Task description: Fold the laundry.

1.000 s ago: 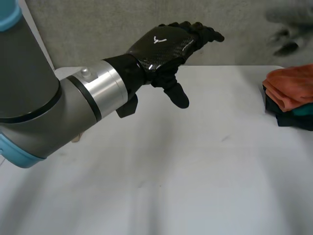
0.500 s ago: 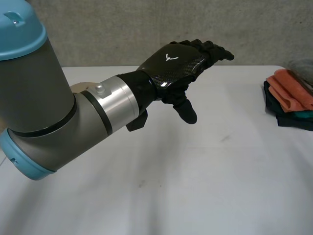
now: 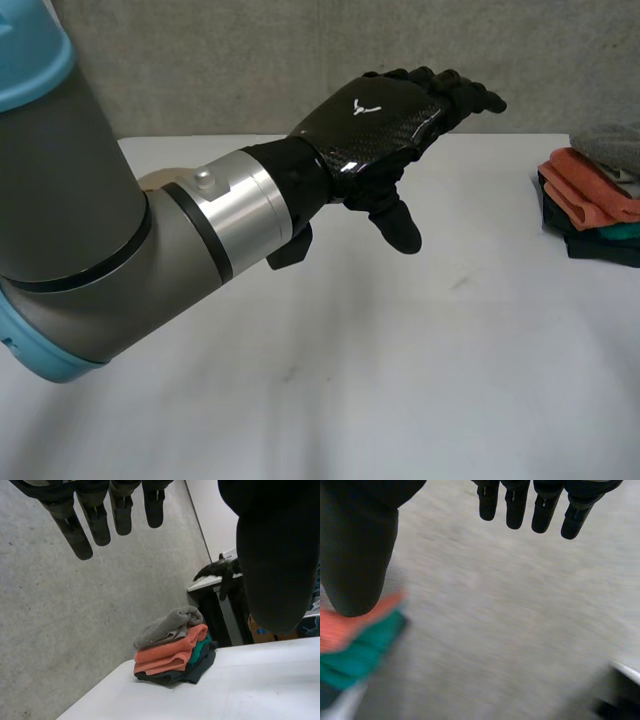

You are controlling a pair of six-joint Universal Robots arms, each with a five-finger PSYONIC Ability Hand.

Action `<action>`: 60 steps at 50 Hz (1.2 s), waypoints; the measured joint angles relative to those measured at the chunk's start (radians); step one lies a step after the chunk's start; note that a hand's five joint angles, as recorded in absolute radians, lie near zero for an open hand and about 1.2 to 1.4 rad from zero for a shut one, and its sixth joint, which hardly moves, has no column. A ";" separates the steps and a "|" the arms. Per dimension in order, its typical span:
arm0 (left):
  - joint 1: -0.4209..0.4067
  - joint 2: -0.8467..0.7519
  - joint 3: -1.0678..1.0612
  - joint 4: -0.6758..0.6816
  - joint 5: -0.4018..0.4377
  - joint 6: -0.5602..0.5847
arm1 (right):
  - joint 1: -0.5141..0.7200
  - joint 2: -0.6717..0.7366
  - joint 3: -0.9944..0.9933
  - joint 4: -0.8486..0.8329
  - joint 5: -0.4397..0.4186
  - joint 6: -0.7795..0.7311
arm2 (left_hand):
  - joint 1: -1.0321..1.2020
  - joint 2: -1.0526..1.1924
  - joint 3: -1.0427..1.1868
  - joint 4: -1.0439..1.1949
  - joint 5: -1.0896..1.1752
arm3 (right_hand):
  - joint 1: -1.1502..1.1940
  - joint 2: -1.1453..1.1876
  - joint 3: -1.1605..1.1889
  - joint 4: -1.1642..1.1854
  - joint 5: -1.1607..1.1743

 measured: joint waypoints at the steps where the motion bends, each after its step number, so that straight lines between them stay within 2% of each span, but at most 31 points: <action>1: 0.000 0.001 0.000 0.000 0.000 -0.002 | -0.004 -0.005 -0.005 0.006 0.016 -0.004 | 0.000 0.000 0.000 0.000 0.000 | 0.000 0.000 0.000 0.000 0.000; 2: 0.000 0.008 0.001 0.001 0.000 -0.008 | -0.017 -0.024 -0.025 0.025 0.072 -0.021 | 0.000 0.000 0.000 0.000 0.000 | 0.000 0.000 0.000 0.000 0.000; 6: 0.003 0.026 0.005 0.008 -0.004 -0.025 | -0.011 -0.065 -0.065 0.027 0.177 -0.040 | 0.000 0.000 0.000 0.000 0.000 | 0.000 0.000 0.000 0.000 0.000; 9: 0.011 0.046 0.008 0.019 -0.026 -0.039 | 0.046 -0.111 -0.065 -0.023 0.211 -0.011 | 0.000 0.000 0.000 0.000 0.000 | 0.000 0.000 0.000 0.000 0.000; 11: 0.027 0.064 0.007 0.029 -0.070 -0.045 | 0.110 -0.166 -0.030 -0.089 0.206 0.031 | 0.000 0.000 0.000 0.000 0.000 | 0.000 0.000 0.000 0.000 0.000; 15: 0.087 0.095 -0.004 0.040 -0.188 -0.045 | 0.220 -0.282 0.111 -0.243 0.152 0.100 | 0.000 0.000 0.000 0.000 0.000 | 0.000 0.000 0.000 0.000 0.000; 20: 0.223 0.119 -0.031 0.048 -0.328 -0.032 | 0.376 -0.399 0.349 -0.462 0.020 0.138 | 0.000 0.000 0.000 0.000 0.000 | 0.000 0.000 0.000 0.000 0.000; 22: 0.310 0.120 -0.053 0.051 -0.372 -0.014 | 0.468 -0.443 0.478 -0.559 -0.060 0.140 | 0.000 0.000 0.000 0.000 0.000 | 0.000 0.000 0.000 0.000 0.000; 25: 0.429 0.084 -0.086 0.071 -0.398 0.044 | 0.570 -0.471 0.615 -0.613 -0.139 0.115 | 0.000 0.000 0.000 0.000 0.000 | 0.000 0.000 0.000 0.000 0.000; 28: 0.510 0.017 -0.105 0.106 -0.399 0.120 | 0.634 -0.474 0.698 -0.590 -0.177 0.067 | 0.000 0.000 0.000 0.000 0.000 | 0.000 0.000 0.000 0.000 0.000; 32: 0.602 -0.131 -0.105 0.172 -0.376 0.276 | 0.698 -0.443 0.767 -0.462 -0.194 -0.055 | 0.000 0.000 0.000 0.000 0.000 | 0.000 0.000 0.000 0.000 0.000; 36: 0.675 -0.323 -0.052 0.232 -0.316 0.437 | 0.739 -0.371 0.794 -0.308 -0.179 -0.214 | 0.000 0.000 0.000 0.000 0.000 | 0.000 0.000 0.000 0.000 0.000; 40: 0.714 -0.475 0.026 0.256 -0.243 0.514 | 0.752 -0.322 0.811 -0.239 -0.156 -0.319 | 0.000 0.002 0.002 0.002 0.004 | 0.000 0.000 0.000 0.000 0.000; 43: 0.730 -0.581 0.094 0.269 -0.188 0.540 | 0.754 -0.302 0.825 -0.219 -0.140 -0.367 | 0.008 0.009 0.007 0.005 0.004 | 0.000 0.000 0.000 0.000 0.000; 46: 0.732 -0.653 0.150 0.282 -0.161 0.545 | 0.753 -0.295 0.837 -0.218 -0.132 -0.386 | 0.113 0.075 0.077 0.073 0.075 | 0.000 0.000 0.000 0.000 0.000; 48: 0.732 -0.688 0.184 0.292 -0.154 0.543 | 0.752 -0.295 0.842 -0.220 -0.130 -0.388 | 0.290 0.236 0.237 0.227 0.230 | 0.000 0.000 0.000 0.000 0.000; 50: 0.729 -0.720 0.218 0.304 -0.152 0.540 | 0.750 -0.296 0.846 -0.223 -0.130 -0.386 | 0.587 0.535 0.533 0.517 0.509 | 0.000 0.000 0.000 0.000 0.000; 51: 0.729 -0.723 0.223 0.305 -0.152 0.539 | 0.749 -0.296 0.847 -0.224 -0.130 -0.385 | 0.587 0.535 0.533 0.517 0.509 | 0.000 0.000 0.000 0.000 0.000; 52: 0.726 -0.732 0.234 0.312 -0.153 0.536 | 0.748 -0.297 0.849 -0.225 -0.130 -0.384 | 0.840 0.805 0.798 0.813 0.797 | 0.000 0.000 0.000 0.000 0.000; 55: 0.713 -0.731 0.239 0.325 -0.161 0.527 | 0.746 -0.299 0.851 -0.228 -0.129 -0.380 | 0.935 0.939 0.932 0.959 0.922 | 0.000 0.000 0.000 0.000 0.000; 60: 0.646 -0.612 0.156 0.351 -0.171 0.495 | 0.743 -0.307 0.852 -0.231 -0.128 -0.378 | 0.936 0.957 0.939 0.969 0.922 | 0.000 0.000 0.000 0.000 0.000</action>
